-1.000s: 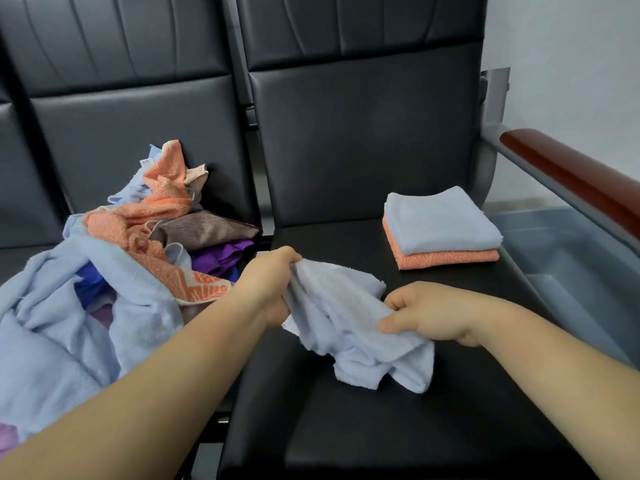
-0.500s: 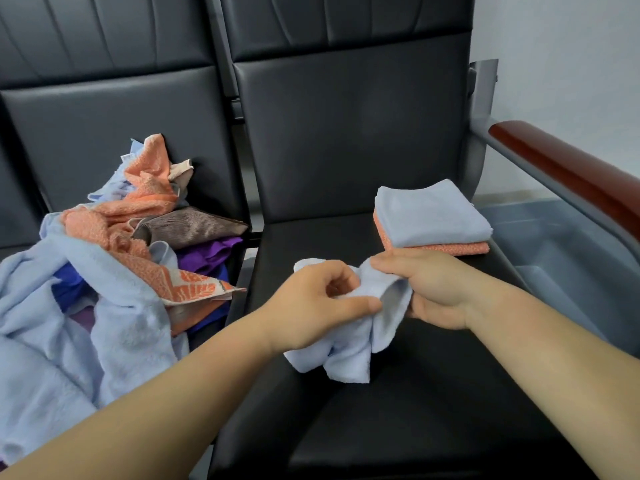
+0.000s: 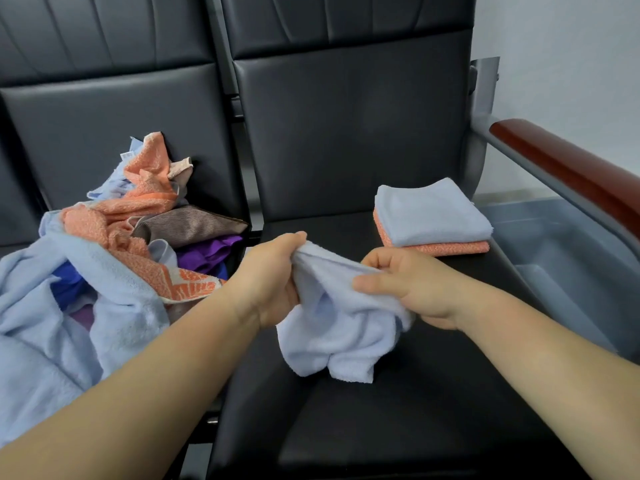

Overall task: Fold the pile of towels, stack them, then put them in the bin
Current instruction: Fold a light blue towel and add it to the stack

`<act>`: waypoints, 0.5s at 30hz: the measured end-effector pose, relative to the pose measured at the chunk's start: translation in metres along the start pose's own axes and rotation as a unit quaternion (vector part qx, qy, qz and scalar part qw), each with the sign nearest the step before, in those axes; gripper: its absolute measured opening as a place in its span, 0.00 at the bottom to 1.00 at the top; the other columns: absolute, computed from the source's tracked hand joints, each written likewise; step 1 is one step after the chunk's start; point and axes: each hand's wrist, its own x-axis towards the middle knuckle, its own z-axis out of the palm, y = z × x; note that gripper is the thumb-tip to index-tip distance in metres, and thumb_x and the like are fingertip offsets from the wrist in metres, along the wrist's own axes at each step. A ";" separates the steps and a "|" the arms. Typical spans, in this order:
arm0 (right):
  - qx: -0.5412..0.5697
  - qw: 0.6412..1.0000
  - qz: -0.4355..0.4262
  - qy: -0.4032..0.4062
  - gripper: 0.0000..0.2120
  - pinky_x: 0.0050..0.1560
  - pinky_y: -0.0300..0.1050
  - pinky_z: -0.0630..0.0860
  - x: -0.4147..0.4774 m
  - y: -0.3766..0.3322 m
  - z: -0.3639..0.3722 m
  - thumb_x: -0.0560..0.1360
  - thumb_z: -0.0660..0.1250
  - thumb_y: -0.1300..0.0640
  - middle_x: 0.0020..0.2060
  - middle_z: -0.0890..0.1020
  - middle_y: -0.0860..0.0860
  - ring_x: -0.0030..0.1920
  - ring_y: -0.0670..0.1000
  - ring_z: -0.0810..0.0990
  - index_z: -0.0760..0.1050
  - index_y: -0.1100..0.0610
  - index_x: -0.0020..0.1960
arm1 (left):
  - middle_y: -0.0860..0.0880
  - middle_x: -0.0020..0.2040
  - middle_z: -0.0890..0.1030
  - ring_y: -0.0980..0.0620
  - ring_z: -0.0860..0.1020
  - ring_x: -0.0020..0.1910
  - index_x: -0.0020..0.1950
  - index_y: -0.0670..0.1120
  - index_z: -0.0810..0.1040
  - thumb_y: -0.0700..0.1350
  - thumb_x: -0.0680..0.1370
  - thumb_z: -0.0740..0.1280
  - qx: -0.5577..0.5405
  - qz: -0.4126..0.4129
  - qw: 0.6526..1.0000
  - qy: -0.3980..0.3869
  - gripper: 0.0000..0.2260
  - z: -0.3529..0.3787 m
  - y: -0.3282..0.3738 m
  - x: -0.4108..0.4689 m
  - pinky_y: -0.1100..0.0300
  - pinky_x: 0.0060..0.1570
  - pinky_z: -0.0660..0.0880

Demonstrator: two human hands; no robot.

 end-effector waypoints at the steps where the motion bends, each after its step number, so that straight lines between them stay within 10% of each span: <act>1: -0.043 0.999 0.001 0.014 0.13 0.45 0.51 0.72 0.000 0.003 0.000 0.73 0.78 0.49 0.39 0.82 0.51 0.41 0.51 0.78 0.80 0.56 0.46 | 0.40 0.45 0.82 0.39 0.84 0.51 0.48 0.39 0.78 0.48 0.81 0.68 0.007 0.020 0.999 0.048 0.11 -0.001 0.002 0.002 0.46 0.59 0.80; 9: -0.173 0.980 -0.038 0.094 0.13 0.45 0.43 0.75 0.003 -0.001 -0.010 0.80 0.71 0.47 0.39 0.83 0.53 0.39 0.46 0.77 0.82 0.58 0.47 | 0.50 0.28 0.74 0.55 0.75 0.26 0.37 0.45 0.70 0.37 0.80 0.65 -0.113 0.057 0.982 0.140 0.12 -0.017 0.019 0.009 0.61 0.31 0.74; 15: -0.174 0.976 -0.074 0.105 0.13 0.41 0.43 0.71 0.003 -0.002 -0.015 0.77 0.73 0.46 0.34 0.77 0.46 0.36 0.43 0.72 0.79 0.55 0.45 | 0.51 0.31 0.70 0.54 0.64 0.26 0.41 0.45 0.76 0.44 0.78 0.73 0.258 0.183 0.948 0.027 0.09 -0.018 0.010 0.001 0.63 0.25 0.63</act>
